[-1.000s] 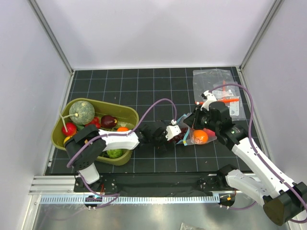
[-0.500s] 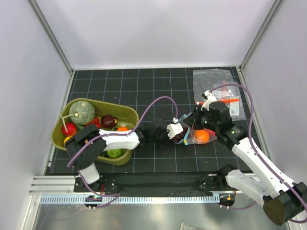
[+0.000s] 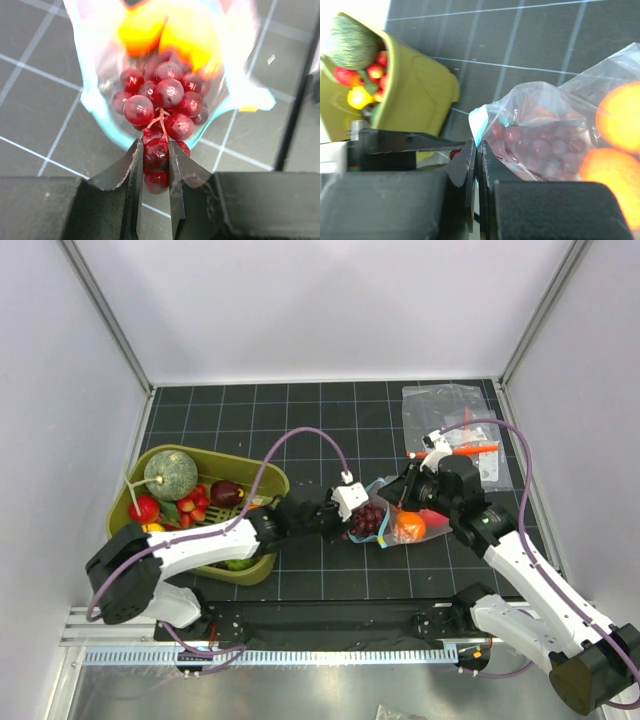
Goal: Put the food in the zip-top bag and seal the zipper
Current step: Place the fake fruit in the zipper food storage bag.
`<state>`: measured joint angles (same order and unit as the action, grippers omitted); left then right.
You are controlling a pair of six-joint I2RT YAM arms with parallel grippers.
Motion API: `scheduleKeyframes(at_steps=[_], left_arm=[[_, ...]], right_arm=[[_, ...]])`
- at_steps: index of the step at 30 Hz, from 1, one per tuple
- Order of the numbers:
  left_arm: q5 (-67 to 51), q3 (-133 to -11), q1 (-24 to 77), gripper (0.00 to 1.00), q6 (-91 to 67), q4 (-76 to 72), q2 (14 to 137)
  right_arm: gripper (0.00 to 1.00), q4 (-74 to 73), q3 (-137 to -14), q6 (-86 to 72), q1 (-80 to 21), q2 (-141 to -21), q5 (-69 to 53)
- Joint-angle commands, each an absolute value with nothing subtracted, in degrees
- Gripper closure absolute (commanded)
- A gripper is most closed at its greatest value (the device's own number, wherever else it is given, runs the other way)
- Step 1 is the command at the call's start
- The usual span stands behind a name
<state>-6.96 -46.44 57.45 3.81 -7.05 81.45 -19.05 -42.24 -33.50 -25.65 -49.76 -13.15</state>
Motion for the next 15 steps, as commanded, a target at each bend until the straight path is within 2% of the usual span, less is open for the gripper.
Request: scheduleKeyframes(at_steps=[1, 10, 15], left_arm=[[-10.2, -46.4, 57.4, 0.87, 0.3, -9.6, 75.2], [-9.9, -49.1, 57.4, 0.85, -3.0, -5.9, 68.0], [-10.5, -52.1, 57.4, 0.83, -3.6, -3.5, 67.0]], right_arm=[[0.99, -11.6, -41.4, -38.6, -25.5, -49.3, -18.6], [0.99, 3.1, -38.2, -55.5, -25.8, -48.7, -31.0], [0.99, 18.2, -35.4, -69.1, -25.8, -48.2, -35.3]])
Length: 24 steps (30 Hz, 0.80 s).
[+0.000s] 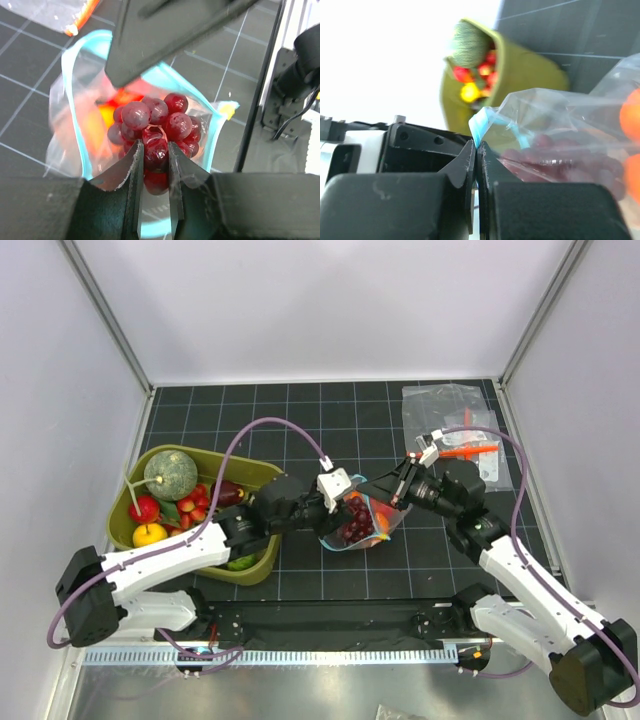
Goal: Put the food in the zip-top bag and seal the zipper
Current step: Place the fake fruit in the zipper food storage bag.
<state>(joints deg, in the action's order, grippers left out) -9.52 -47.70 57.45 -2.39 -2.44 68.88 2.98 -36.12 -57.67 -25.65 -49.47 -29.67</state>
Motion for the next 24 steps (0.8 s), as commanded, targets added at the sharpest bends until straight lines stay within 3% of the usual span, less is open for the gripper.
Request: scheduleKeyframes(at_steps=[1, 3, 10, 16, 24], left_arm=[[-10.5, -52.6, 57.5, 0.84, -3.9, -2.8, 67.1], [-10.5, -53.3, 57.5, 0.83, -5.2, -2.5, 67.6], [-2.3, -54.2, 57.6, 0.60, -5.6, -2.3, 72.9], [9.4, -54.4, 57.6, 0.61, -7.2, -2.0, 78.9], [9.7, -52.2, 57.6, 0.61, -12.5, -10.4, 84.2]], right_arm=[[0.99, 19.2, -35.5, -71.9, -25.8, -48.3, -35.5], [0.99, 20.9, -35.6, -73.5, -25.8, -48.7, -35.2], [0.99, 26.0, -33.1, -75.5, -25.8, -53.9, -34.5], [0.99, 30.3, -31.6, -77.3, -25.8, -55.0, -34.0], [0.99, 27.5, -31.3, -76.6, -25.8, -52.5, -30.8]])
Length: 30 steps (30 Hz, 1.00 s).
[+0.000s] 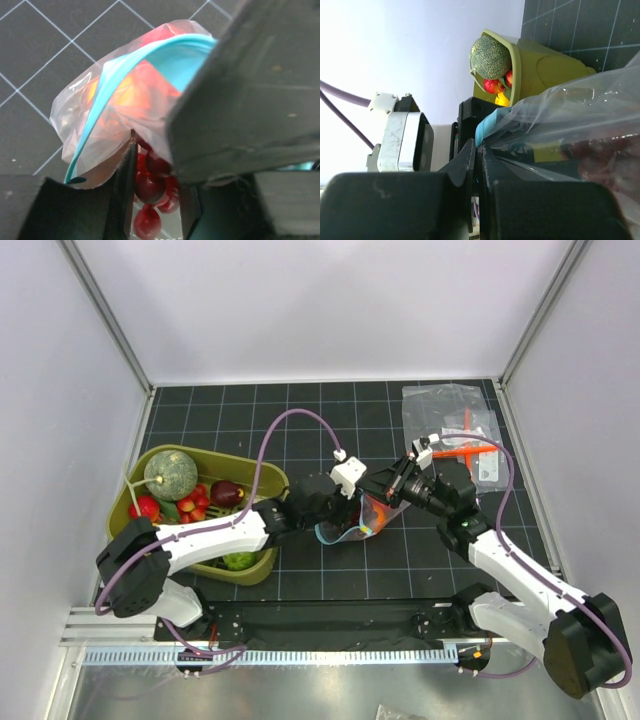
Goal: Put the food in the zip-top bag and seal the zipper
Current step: Place the fake fruit in the zipper food storage bag, then adjust the zipper food storage bag at the center of the board.
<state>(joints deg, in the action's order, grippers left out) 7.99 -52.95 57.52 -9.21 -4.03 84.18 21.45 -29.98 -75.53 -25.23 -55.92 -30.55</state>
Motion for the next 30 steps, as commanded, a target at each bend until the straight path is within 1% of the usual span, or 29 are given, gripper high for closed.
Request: scheduleKeyframes(at_steps=[1, 3, 4, 7, 12, 18, 22, 26, 30], left_arm=[[9.2, -51.9, 57.5, 0.57, -12.9, -11.2, 83.6], [8.2, -51.4, 57.6, 0.50, -13.7, -11.8, 82.8], [7.9, -51.4, 57.6, 0.45, -13.7, -11.6, 82.3], [7.7, -51.0, 57.6, 0.35, -13.7, -10.0, 79.5], [6.9, -52.6, 57.6, 0.33, -13.5, -2.6, 74.7], [7.7, -53.8, 57.5, 0.28, -14.3, 3.8, 69.3], [11.5, -55.3, 57.5, 0.28, -14.5, 9.0, 66.1], [15.5, -56.9, 57.5, 0.27, -13.2, 11.9, 65.4], [15.9, -58.8, 57.3, 0.25, -9.8, 13.2, 68.1]], right_arm=[[0.99, 27.1, -31.3, -76.3, -25.8, -52.3, -30.2], [0.99, 26.9, -31.0, -76.4, -25.8, -52.2, -29.3], [0.99, 26.8, -31.0, -76.2, -25.8, -52.1, -29.1], [0.99, 26.1, -31.0, -75.4, -25.7, -52.1, -28.1], [0.99, 21.5, -31.6, -71.8, -24.7, -51.2, -25.3], [0.99, 19.4, -31.6, -70.8, -23.0, -49.9, -24.6], [0.99, 18.9, -31.6, -70.6, -22.3, -49.3, -24.4], [0.99, 18.9, -31.8, -70.8, -22.4, -49.7, -25.0], [0.99, 19.2, -32.0, -70.7, -22.3, -49.7, -25.3]])
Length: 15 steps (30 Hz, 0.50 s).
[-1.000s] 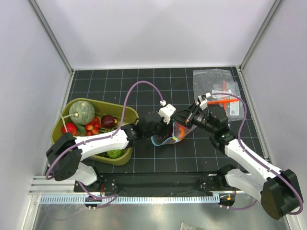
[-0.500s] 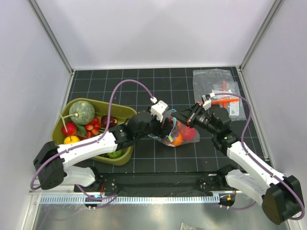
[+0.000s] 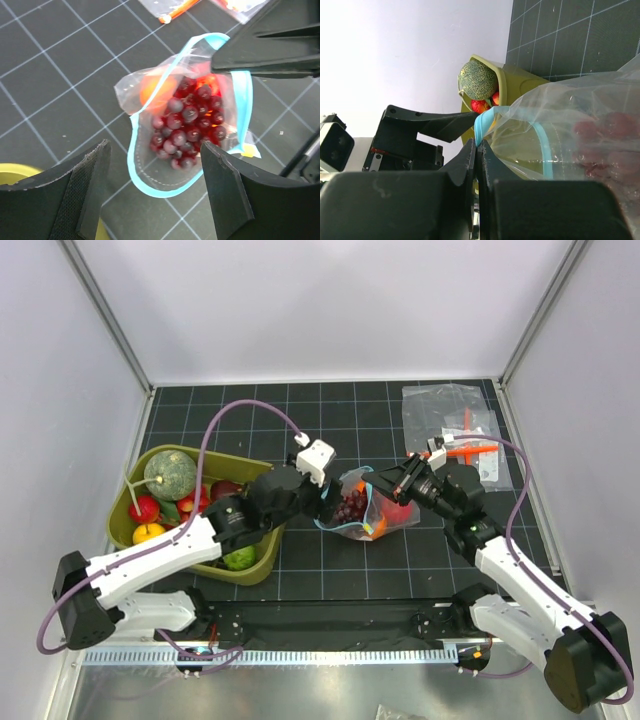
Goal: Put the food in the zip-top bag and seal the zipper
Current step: Adjust the zipper food storage bag at the center of the board.
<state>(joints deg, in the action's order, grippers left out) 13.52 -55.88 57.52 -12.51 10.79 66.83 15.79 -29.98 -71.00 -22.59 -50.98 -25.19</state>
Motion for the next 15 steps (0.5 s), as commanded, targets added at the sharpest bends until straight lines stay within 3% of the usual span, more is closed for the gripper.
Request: scheduleKeyframes(at_steps=[1, 12, 14, 15], left_arm=[[15.9, -59.6, 57.1, 0.25, -9.6, 13.4, 68.8], [14.8, -62.0, 53.4, 0.32, -12.9, 12.1, 81.8], [18.3, -62.8, 51.7, 0.40, -16.4, 12.4, 82.4], [19.0, -63.1, 50.6, 0.65, -18.3, 12.4, 82.4]], right_arm=[[0.99, 19.2, -32.2, -70.7, -22.4, -49.7, -25.4], [0.99, 17.1, -34.1, -69.3, -22.3, -49.2, -26.6], [0.99, 14.9, -34.5, -67.4, -22.3, -48.4, -26.3], [0.99, 13.5, -35.3, -66.4, -22.3, -48.1, -25.9]])
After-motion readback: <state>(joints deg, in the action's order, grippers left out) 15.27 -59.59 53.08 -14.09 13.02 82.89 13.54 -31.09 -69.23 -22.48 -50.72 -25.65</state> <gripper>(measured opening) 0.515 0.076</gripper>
